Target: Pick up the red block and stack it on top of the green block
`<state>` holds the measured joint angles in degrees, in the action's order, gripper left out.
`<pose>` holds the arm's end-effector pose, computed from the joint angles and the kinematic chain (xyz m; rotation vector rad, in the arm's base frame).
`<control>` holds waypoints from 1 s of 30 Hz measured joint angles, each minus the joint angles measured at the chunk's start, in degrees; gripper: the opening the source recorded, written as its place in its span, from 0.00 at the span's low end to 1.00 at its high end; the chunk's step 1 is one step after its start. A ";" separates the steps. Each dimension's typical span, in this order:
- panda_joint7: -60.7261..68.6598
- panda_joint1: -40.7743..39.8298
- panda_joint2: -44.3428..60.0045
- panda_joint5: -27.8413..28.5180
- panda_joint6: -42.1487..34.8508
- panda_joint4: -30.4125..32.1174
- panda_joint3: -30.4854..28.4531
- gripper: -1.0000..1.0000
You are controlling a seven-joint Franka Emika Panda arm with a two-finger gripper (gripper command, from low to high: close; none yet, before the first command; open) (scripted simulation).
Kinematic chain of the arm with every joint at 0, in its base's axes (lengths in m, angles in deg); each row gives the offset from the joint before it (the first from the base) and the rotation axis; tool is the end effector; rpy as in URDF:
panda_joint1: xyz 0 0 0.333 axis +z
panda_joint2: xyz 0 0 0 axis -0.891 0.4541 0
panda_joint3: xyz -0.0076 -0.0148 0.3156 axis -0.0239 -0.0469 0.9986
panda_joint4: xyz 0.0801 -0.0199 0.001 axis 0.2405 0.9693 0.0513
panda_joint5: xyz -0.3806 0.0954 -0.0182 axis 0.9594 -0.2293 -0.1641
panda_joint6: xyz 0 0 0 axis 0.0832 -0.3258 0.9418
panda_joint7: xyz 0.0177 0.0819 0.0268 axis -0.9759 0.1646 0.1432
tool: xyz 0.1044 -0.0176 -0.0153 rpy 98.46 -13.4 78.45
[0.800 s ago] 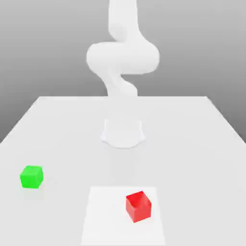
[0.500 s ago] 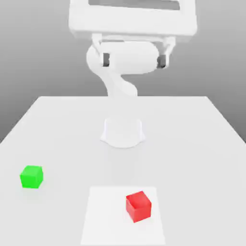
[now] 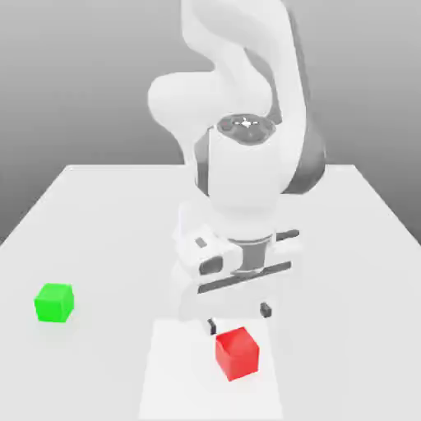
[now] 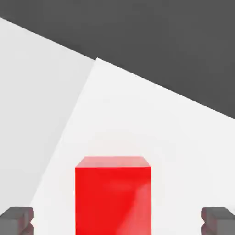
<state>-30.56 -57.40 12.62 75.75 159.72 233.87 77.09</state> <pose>0.4077 0.0411 0.1789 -3.0915 0.5559 -0.0030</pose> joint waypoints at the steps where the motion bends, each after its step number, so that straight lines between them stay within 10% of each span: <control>1: 0.02 0.01 2.08 0.03 1.74 -0.27 -0.01 0.50; 2: 0.02 0.01 4.15 0.05 3.50 -0.55 -0.02 0.50; 3: 0.01 -0.05 5.79 0.10 4.88 -0.78 0.03 0.00; 16: -0.37 -0.66 -4.79 0.10 -4.15 0.80 0.03 0.00; 30: -29.62 -32.56 -13.93 3.11 -10.70 3.14 -15.31 0.00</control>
<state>-60.17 -89.96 -1.31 78.86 149.02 237.02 61.78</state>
